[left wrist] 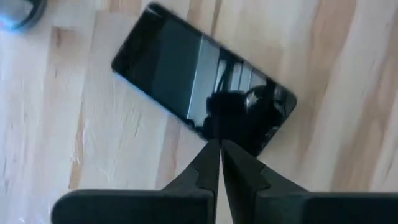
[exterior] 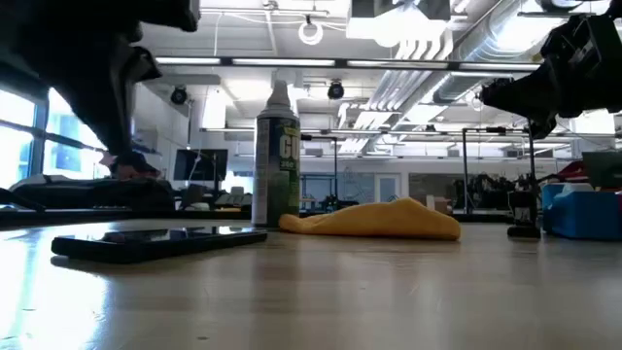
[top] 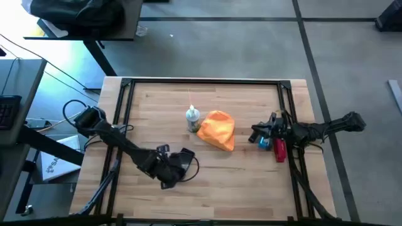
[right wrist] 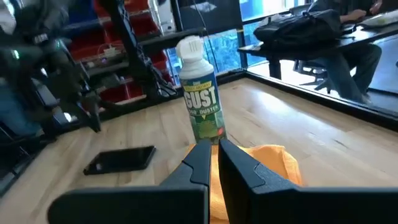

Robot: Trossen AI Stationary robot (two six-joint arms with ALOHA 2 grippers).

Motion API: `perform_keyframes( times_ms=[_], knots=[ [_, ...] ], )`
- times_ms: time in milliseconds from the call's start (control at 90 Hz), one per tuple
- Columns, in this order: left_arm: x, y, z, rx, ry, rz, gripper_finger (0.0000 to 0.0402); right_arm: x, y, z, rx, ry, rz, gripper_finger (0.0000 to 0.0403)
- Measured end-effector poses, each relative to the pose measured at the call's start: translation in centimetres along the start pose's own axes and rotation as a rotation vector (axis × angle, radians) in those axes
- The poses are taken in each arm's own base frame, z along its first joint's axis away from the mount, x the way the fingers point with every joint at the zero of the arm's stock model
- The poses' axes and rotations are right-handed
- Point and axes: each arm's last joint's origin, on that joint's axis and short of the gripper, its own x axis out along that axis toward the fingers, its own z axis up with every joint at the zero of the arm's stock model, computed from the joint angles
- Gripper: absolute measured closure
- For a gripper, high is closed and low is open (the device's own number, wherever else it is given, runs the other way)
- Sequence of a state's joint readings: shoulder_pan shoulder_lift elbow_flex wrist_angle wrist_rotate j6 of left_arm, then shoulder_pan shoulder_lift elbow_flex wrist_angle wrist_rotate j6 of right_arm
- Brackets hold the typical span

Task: Apply microfiber cloth
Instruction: Spray the black cellphone using the spray bottle

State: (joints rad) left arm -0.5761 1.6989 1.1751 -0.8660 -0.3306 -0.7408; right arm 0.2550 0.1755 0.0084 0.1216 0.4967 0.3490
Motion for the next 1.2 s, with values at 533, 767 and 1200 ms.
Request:
perform_keyframes(
  times_ms=[533,767,1200],
  knots=[
    [3.2,0.7,-3.2,0.468,-0.038,0.149,0.0188,0.0,0.3,0.8,0.268,-0.069,0.031,0.0402],
    [5.5,1.0,-4.8,0.938,-0.060,0.116,0.0181,0.1,2.2,1.6,0.137,-0.095,0.329,0.0402],
    [6.7,1.1,-4.8,1.320,-0.174,0.138,0.0181,5.0,9.2,0.9,-0.294,0.150,0.327,0.0402]
  ],
)
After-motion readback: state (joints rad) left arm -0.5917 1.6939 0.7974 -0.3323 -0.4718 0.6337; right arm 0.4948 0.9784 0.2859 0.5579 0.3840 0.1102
